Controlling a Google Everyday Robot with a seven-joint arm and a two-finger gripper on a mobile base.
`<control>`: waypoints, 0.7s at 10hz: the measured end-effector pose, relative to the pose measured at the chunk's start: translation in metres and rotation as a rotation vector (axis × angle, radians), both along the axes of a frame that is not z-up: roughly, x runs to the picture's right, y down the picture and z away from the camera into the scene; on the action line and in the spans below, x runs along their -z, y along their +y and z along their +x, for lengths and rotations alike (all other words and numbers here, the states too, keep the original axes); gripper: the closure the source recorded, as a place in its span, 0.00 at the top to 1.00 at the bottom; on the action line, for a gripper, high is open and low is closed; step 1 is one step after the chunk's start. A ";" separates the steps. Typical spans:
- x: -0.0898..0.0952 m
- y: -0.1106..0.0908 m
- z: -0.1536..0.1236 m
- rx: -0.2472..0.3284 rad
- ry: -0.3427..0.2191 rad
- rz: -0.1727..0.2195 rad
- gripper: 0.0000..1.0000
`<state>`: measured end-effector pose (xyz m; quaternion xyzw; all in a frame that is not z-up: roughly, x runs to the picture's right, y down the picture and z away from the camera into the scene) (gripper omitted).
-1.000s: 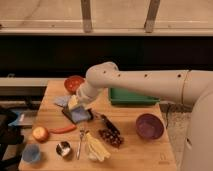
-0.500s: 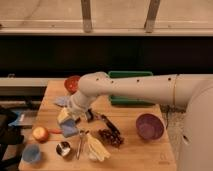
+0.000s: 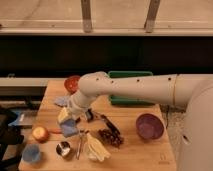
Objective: Place sponge in metal cup
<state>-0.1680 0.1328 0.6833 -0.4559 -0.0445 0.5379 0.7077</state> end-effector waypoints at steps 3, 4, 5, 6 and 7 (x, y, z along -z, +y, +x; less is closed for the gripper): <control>0.010 0.026 -0.009 0.024 -0.008 -0.028 0.00; 0.017 0.039 -0.016 0.041 -0.003 -0.035 0.00; 0.022 0.054 -0.025 0.062 -0.001 -0.046 0.00; 0.023 0.063 -0.030 0.076 -0.003 -0.056 0.00; 0.023 0.074 -0.036 0.093 -0.006 -0.070 0.00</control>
